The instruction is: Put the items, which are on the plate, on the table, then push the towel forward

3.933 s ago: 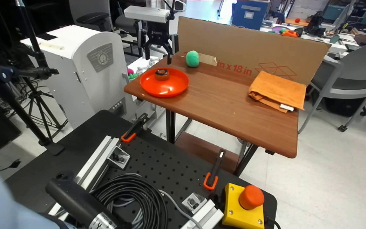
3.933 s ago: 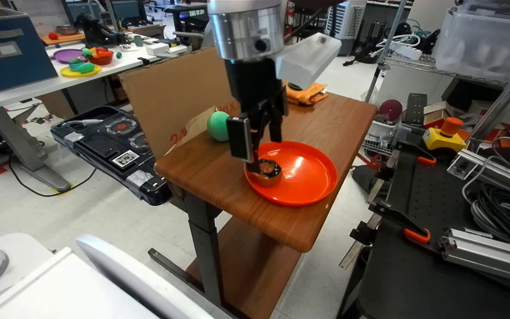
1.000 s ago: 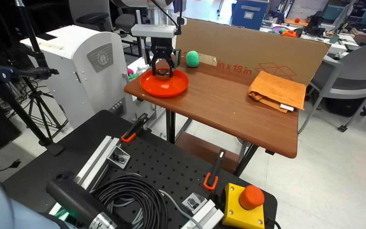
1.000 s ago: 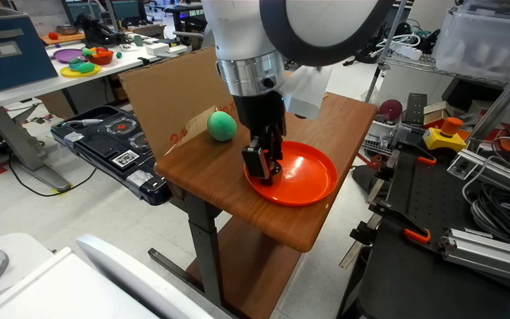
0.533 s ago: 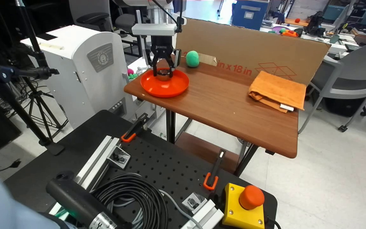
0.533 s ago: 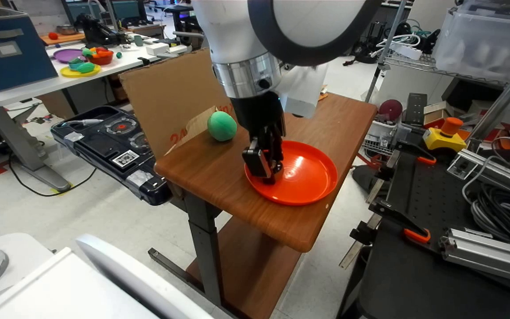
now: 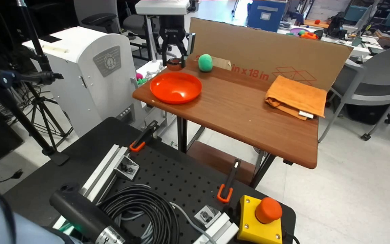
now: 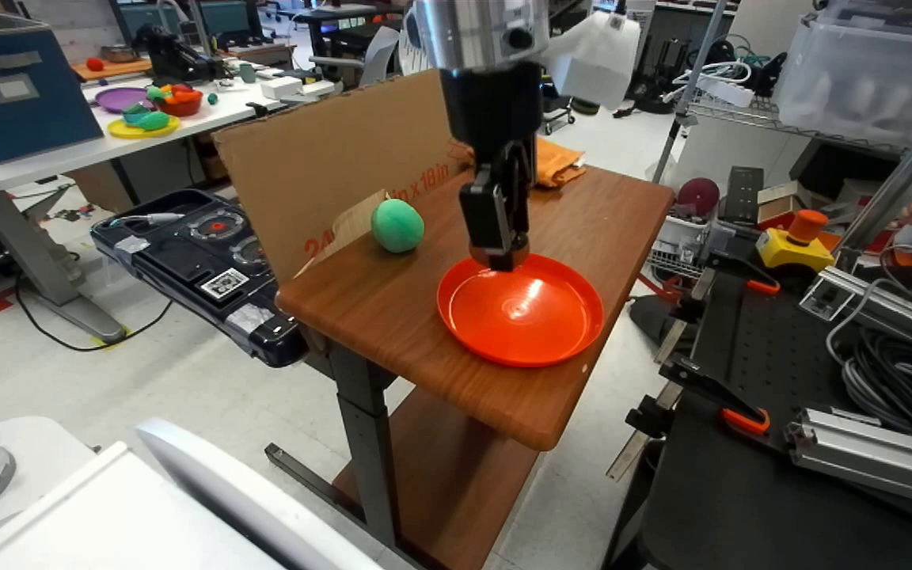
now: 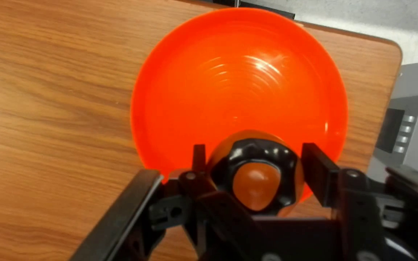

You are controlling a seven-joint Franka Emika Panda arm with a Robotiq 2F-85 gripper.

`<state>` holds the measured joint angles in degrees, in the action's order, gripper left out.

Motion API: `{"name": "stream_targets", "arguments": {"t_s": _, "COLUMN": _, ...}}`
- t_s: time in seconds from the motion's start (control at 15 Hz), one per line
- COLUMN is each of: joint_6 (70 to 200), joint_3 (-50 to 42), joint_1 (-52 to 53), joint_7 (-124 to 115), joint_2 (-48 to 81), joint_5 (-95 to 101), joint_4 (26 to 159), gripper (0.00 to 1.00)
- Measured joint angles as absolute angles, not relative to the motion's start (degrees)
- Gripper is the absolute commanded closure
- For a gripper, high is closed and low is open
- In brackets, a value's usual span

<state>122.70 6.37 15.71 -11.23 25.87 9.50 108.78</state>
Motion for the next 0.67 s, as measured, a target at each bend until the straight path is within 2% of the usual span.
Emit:
{"name": "stream_targets", "arguments": {"t_s": 0.33, "joint_6": 122.56, "joint_3": 2.18, "joint_1": 9.11, "joint_7": -11.43, "joint_2": 25.12, "joint_5": 7.12, "joint_4": 107.34, "gripper": 0.59}}
{"name": "stream_targets", "arguments": {"t_s": 0.67, "joint_6": 120.39, "joint_3": -1.32, "joint_1": 5.13, "joint_7": -13.67, "joint_2": 31.35, "joint_5": 6.53, "joint_4": 99.86, "gripper": 0.59}}
